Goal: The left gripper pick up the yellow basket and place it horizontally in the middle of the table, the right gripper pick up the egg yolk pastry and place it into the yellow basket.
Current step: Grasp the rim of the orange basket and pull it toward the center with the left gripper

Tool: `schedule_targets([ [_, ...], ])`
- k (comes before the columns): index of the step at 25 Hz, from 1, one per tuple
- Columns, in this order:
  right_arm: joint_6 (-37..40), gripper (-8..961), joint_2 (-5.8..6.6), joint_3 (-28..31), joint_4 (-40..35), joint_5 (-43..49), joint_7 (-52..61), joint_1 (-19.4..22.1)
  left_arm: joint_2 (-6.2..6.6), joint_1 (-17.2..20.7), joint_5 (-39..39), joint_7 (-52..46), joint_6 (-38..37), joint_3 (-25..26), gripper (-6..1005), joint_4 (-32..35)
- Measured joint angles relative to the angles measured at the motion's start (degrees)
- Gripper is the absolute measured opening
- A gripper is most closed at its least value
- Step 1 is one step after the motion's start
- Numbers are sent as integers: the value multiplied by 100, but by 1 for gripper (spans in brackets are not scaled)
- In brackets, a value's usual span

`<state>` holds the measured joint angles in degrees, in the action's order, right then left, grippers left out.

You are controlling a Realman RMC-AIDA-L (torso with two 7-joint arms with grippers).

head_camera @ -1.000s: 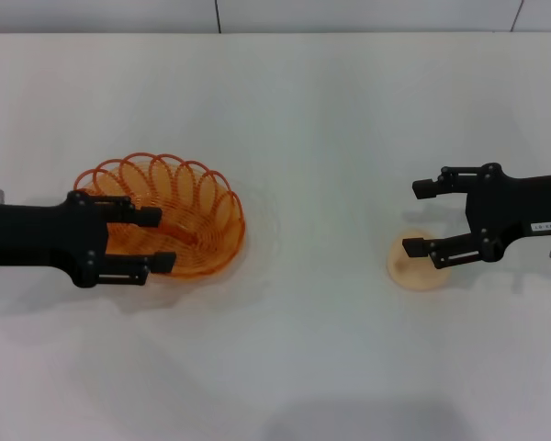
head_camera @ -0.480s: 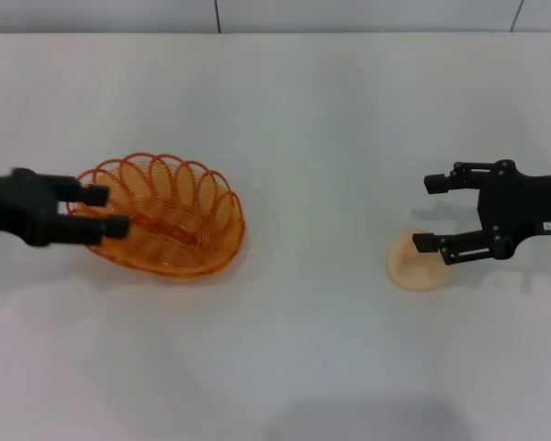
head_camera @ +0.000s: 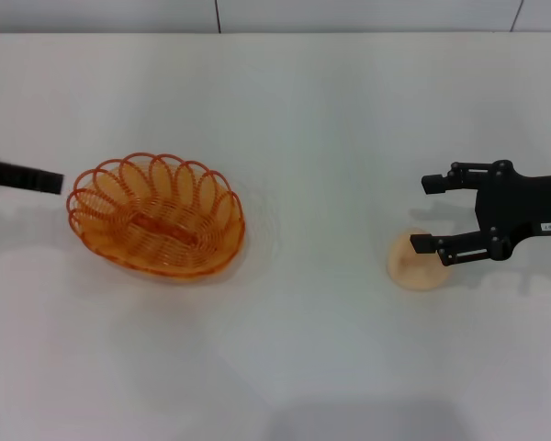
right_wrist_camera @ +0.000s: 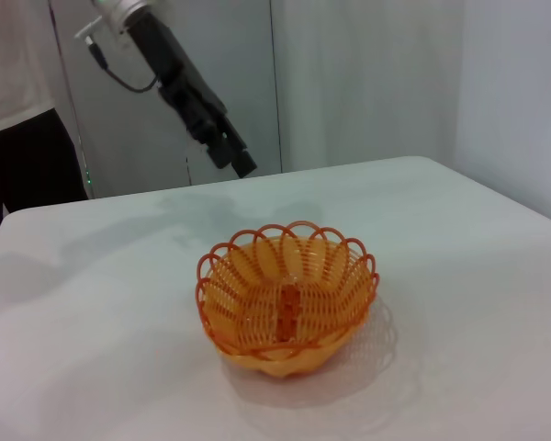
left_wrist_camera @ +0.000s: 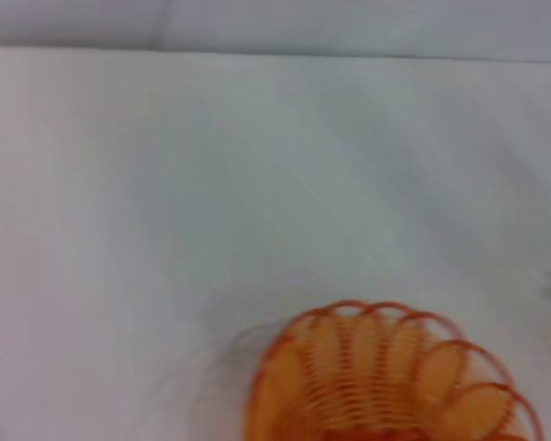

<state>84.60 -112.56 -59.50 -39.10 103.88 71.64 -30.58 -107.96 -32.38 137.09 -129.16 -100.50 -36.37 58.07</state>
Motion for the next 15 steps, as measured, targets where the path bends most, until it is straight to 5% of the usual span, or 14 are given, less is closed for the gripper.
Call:
schedule_targets([
  [5,9,841,-9,0,-3,0,-7,0,12,-356,892,-628,186,-33,588,-12],
  [15,14,841,-105,-21,-13,2,-73,-25,-314,-584,1412,-664,1038,-262,566,-411],
])
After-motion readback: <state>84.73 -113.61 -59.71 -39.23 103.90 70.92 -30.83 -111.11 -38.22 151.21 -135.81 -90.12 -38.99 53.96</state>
